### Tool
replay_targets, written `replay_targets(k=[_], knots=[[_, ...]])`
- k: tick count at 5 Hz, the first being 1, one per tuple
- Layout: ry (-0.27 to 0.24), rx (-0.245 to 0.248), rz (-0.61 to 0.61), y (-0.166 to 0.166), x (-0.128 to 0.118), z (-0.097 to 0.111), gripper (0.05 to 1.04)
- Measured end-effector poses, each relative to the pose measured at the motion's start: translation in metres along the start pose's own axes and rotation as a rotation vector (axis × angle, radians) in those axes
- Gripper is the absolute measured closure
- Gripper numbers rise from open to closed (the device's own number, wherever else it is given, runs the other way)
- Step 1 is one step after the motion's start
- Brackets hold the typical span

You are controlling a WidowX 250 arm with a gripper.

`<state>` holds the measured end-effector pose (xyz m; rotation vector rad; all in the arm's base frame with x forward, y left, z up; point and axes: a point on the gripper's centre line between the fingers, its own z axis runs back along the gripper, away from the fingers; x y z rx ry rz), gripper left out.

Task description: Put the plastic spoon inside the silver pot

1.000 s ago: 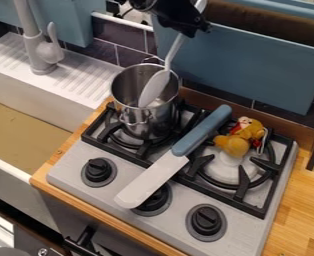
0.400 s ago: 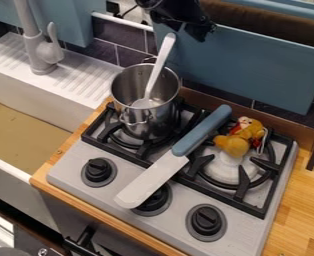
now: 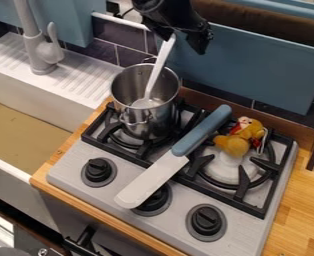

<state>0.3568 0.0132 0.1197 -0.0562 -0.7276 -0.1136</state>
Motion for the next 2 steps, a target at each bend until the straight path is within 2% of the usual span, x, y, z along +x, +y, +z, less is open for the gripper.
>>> replay_targets(k=[1,2], knots=[[0.097,0.044,-0.013,-0.0067,-0.0111,0.0051,0.083],[0.149,0.03,-0.03,-0.0141,-0.0167,0.0139,0.083]])
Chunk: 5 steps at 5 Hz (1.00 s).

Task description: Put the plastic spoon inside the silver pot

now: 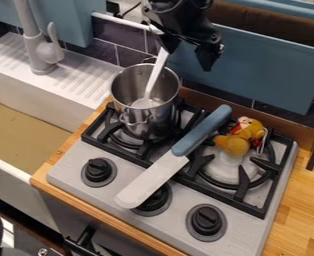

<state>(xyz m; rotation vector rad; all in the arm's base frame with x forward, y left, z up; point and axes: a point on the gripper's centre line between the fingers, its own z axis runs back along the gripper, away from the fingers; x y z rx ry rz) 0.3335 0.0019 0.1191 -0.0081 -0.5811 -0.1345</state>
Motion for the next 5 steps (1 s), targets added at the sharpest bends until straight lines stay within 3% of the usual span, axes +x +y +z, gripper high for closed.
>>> replay_targets(k=[1,2,3,5], knots=[[0.084,0.007,0.098,-0.01,-0.004,0.003,0.083],[0.177,0.011,0.121,-0.021,-0.008,-0.003,0.083],[0.226,0.053,0.139,-0.028,-0.011,0.0,0.083],[0.319,0.053,0.122,-0.033,-0.02,0.008,0.083]])
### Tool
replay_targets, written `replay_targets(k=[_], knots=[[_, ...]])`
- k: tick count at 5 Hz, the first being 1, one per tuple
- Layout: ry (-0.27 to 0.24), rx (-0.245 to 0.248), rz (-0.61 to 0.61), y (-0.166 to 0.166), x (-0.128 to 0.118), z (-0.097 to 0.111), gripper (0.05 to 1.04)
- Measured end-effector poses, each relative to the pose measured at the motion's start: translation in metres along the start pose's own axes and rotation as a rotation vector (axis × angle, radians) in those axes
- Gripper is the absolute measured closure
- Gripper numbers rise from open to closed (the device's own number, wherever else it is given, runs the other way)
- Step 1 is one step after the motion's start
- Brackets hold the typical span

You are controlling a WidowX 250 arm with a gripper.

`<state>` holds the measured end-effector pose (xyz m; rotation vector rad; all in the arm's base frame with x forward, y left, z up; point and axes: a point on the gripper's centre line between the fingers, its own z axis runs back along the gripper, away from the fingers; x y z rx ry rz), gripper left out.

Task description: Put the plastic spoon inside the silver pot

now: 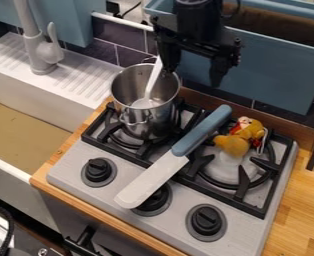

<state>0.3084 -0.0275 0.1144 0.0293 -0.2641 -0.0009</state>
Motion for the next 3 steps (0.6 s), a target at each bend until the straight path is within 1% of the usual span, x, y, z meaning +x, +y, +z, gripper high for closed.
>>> replay_targets(k=[1,2,3], knots=[[0.025,-0.003,-0.008,0.004,0.0,0.004,0.083],[0.01,-0.004,-0.007,0.008,0.0,0.016,0.083],[0.029,-0.013,-0.007,0.012,0.005,0.028,0.083]])
